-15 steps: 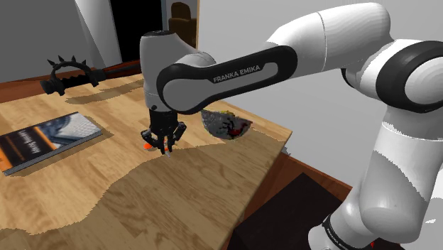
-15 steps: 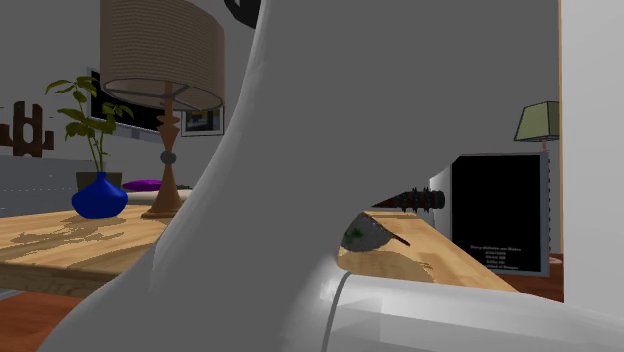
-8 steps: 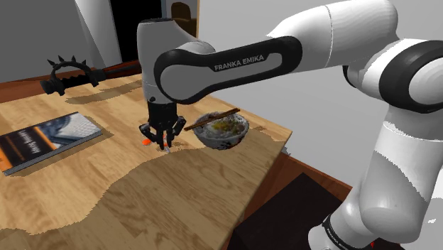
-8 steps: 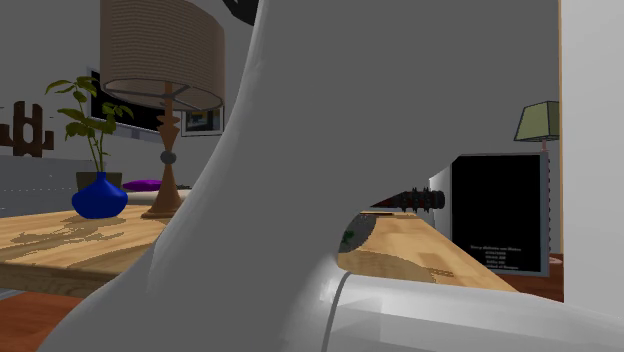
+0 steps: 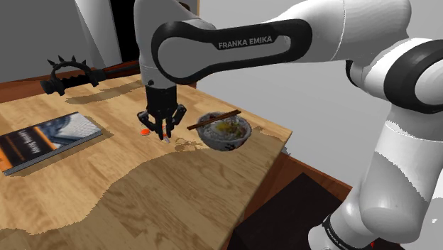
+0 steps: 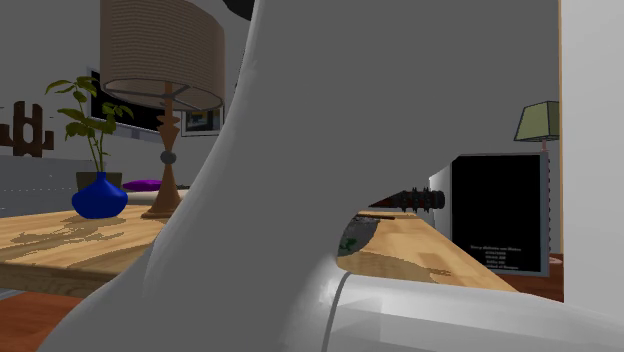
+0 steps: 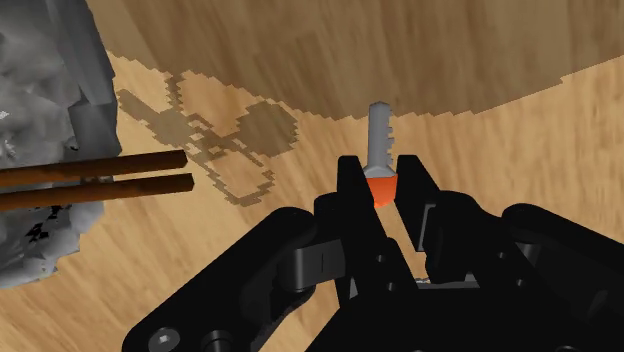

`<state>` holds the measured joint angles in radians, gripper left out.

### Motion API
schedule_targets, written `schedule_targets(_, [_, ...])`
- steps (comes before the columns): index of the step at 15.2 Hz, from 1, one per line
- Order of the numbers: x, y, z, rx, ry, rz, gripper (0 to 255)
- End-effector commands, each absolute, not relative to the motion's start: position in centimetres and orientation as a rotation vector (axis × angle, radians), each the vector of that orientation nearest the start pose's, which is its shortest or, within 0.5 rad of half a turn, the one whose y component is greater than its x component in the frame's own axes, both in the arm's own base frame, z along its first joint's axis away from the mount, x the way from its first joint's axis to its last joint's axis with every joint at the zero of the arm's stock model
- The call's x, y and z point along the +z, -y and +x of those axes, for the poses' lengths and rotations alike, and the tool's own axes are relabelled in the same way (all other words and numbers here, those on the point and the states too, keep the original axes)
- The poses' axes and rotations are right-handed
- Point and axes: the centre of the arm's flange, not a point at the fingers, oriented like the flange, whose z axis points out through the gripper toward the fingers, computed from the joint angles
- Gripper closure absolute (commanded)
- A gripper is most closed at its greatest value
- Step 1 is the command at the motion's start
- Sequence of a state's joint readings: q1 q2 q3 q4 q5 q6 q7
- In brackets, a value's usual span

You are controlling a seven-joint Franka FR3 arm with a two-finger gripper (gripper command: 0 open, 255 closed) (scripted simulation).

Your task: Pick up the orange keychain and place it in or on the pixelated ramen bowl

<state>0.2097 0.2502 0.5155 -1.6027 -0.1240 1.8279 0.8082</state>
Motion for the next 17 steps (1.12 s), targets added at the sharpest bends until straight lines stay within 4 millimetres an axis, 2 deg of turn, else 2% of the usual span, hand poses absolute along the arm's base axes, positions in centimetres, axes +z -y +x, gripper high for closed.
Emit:
schedule_targets(1, [51.1,-38.9,49.8,-0.006,-0.103,-3.133,255])
schedule_targets(17, [59.6,-38.9,49.8,-0.006,-0.103,-3.133,255])
